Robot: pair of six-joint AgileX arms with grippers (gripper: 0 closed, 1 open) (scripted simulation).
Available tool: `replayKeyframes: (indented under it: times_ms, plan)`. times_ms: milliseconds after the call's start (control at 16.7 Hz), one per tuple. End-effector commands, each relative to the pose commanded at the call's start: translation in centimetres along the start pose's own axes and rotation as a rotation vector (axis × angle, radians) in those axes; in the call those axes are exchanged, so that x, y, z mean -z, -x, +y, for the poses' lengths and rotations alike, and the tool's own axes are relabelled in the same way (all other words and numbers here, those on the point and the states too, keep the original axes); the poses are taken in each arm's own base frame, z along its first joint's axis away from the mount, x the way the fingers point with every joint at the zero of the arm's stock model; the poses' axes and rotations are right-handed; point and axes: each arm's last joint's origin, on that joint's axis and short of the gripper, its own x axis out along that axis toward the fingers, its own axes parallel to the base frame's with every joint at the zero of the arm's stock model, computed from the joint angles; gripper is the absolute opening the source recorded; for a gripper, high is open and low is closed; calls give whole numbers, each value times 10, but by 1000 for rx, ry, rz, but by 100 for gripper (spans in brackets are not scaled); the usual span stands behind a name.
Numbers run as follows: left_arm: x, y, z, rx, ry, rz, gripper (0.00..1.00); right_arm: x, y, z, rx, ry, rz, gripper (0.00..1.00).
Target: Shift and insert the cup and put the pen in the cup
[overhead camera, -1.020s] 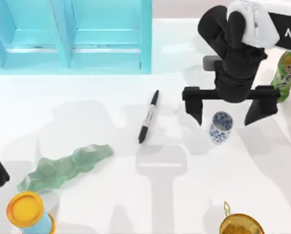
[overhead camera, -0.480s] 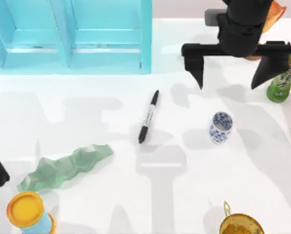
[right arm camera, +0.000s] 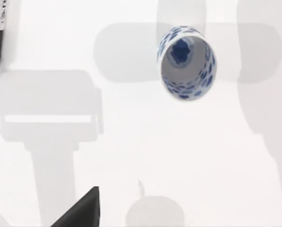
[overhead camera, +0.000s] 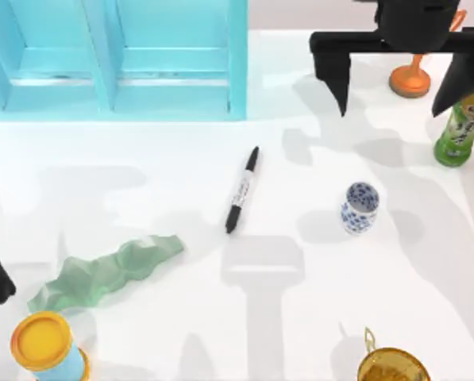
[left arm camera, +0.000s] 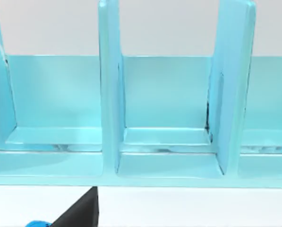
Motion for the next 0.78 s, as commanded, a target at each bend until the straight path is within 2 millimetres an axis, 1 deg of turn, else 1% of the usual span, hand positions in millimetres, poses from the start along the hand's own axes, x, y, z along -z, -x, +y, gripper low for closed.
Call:
replayKeyframes:
  times_ms: [240,420,600,780]
  plan:
    - [0,0,0,0,0,0,100,0,0,3,-4,0,-4,100]
    - [0,0,0,0,0,0,100,-10,-8,15,-17,-24,-9,100]
    - [0,0,0,0,0,0,100,-23,-24,35,-39,-66,-16,100]
    - [0,0,0,0,0,0,100,-34,-48,59,-69,-117,-21,100]
